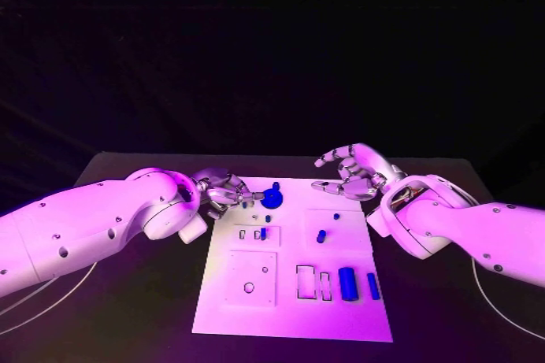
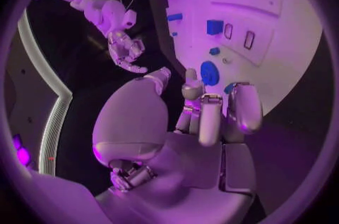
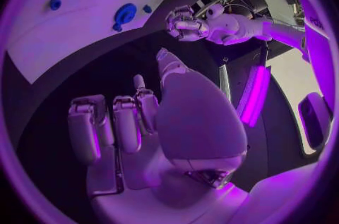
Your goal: Assemble the parts on the task board
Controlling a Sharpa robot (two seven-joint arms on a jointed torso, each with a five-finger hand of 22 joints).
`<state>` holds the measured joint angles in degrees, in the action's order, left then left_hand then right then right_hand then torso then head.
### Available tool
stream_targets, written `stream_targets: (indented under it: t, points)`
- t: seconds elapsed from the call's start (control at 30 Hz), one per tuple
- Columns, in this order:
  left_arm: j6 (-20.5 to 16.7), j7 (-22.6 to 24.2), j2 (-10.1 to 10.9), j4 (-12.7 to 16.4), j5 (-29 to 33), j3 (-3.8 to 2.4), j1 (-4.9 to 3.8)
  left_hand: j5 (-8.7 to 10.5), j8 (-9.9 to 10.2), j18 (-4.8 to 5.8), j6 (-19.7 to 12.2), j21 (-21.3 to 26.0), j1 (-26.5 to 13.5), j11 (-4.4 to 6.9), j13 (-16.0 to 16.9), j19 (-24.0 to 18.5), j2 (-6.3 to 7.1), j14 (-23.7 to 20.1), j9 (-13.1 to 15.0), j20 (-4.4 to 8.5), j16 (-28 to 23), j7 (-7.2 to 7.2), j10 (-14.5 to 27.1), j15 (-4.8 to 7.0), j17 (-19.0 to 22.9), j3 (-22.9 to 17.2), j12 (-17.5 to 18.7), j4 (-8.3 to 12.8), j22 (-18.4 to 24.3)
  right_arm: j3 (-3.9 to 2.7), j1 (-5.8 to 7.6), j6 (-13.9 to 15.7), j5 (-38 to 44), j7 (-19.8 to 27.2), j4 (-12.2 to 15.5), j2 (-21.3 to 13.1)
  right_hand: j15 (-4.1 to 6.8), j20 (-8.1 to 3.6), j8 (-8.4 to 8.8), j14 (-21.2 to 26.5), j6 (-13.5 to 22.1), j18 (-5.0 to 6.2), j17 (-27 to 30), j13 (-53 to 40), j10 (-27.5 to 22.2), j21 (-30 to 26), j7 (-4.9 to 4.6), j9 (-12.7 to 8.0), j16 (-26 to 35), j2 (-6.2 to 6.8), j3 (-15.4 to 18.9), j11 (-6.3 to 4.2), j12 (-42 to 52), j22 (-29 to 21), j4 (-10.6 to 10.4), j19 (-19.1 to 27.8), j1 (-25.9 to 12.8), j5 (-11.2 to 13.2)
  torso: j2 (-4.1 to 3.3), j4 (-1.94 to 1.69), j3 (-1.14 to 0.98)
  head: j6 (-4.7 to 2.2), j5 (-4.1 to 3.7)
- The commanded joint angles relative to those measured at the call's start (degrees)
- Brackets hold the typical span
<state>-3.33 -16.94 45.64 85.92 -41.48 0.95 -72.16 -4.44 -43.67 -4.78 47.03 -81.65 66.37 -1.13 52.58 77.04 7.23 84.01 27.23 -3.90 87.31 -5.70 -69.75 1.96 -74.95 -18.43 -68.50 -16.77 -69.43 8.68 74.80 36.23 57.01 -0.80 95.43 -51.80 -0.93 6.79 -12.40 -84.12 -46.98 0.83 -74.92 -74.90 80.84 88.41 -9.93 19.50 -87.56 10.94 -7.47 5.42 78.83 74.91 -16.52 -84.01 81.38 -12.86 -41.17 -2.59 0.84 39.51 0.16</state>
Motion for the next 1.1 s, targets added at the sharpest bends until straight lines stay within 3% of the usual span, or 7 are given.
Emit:
stream_targets:
  t: [0.03,0.07,0.47,0.8,1.1]
  points:
    - [8.6,-9.2,-1.2,-0.7,-8.5,0.0,-0.58,0.15,-0.1,0.7,-0.5,-0.7,-1.2,0.05,1.1,0.9,0.02,4.7,0.3,0.02,0.6,0.44,-0.8,0.37,-11.0,0.6,-0.8,-0.1,-1.2,-0.01,0.25,-0.9,-6.5,2.0,-0.7,-0.4,0.0,0.24,-0.13,-4.2,-0.4,-0.3,-7.8,-4.9,-0.3,-0.3,-0.12,-0.1,0.2,-0.55,-0.4,-0.25,0.0,13.9,-0.1,-4.8,-0.2,-0.3,0.16,0.09,-0.29,0.14,0.06]
    - [9.3,-9.8,-1.7,-0.9,-9.1,0.01,-0.7,0.16,-0.1,0.72,-0.6,-0.8,-1.5,0.03,1.2,1.0,0.0,4.7,0.4,0.04,0.6,0.43,-0.8,0.37,-11.0,0.7,-0.9,-0.1,-1.3,-0.01,0.33,-1.0,-6.8,1.9,-0.9,-0.5,0.0,0.24,-0.13,-4.2,-0.4,-0.3,-7.8,-4.9,-0.3,-0.3,-0.12,-0.1,0.2,-0.55,-0.4,-0.25,0.0,13.9,-0.1,-4.8,-0.2,-0.3,0.16,0.09,-0.34,0.18,0.08]
    - [13.6,-12.4,-6.3,-4.0,-16.0,0.29,-1.55,0.29,-1.3,0.72,-0.5,-0.9,-4.6,0.27,2.0,0.9,-0.15,4.6,2.2,0.19,0.5,0.77,-0.8,0.55,-10.8,2.9,-1.3,-0.1,-1.5,-0.03,0.7,-1.7,-7.6,1.0,-2.1,-0.7,0.02,0.23,-0.17,-4.2,-0.4,-0.28,-7.8,-4.9,-0.3,-0.3,-0.1,-0.1,0.2,-0.52,-0.4,-0.26,0.0,13.9,-0.1,-4.7,-0.3,-0.5,0.14,0.09,-0.14,0.47,0.43]
    - [16.6,-12.8,-7.9,-5.1,-16.1,0.62,-1.8,0.31,-1.8,0.78,-0.5,-1.0,-5.5,0.39,2.0,1.0,-0.33,4.6,3.0,0.26,0.4,0.92,-0.7,0.65,-10.6,3.9,-1.3,-0.1,-1.8,-0.03,0.76,-2.2,-7.5,0.5,-2.7,-0.7,0.03,0.21,-0.23,-4.2,-0.4,-0.26,-7.7,-4.8,-0.3,-0.4,-0.08,-0.1,0.3,-0.53,-0.4,-0.27,0.0,13.8,-0.1,-4.7,-0.4,-0.8,0.15,0.06,-0.02,0.73,0.45]
    - [18.3,-12.9,-9.1,-6.3,-15.6,1.07,-1.82,0.29,-1.9,0.81,-0.5,-1.1,-5.7,0.41,1.8,1.1,-0.51,4.6,3.2,0.27,0.4,0.95,-0.5,0.67,-10.6,4.0,-1.1,-0.1,-2.0,-0.03,0.77,-2.7,-7.4,0.2,-3.0,-0.5,0.04,0.21,-0.26,-4.2,-0.5,-0.24,-7.7,-4.8,-0.4,-0.5,-0.07,-0.1,0.3,-0.52,-0.4,-0.28,-0.1,13.8,-0.1,-4.6,-0.4,-0.8,0.16,0.02,-0.04,0.91,0.53]
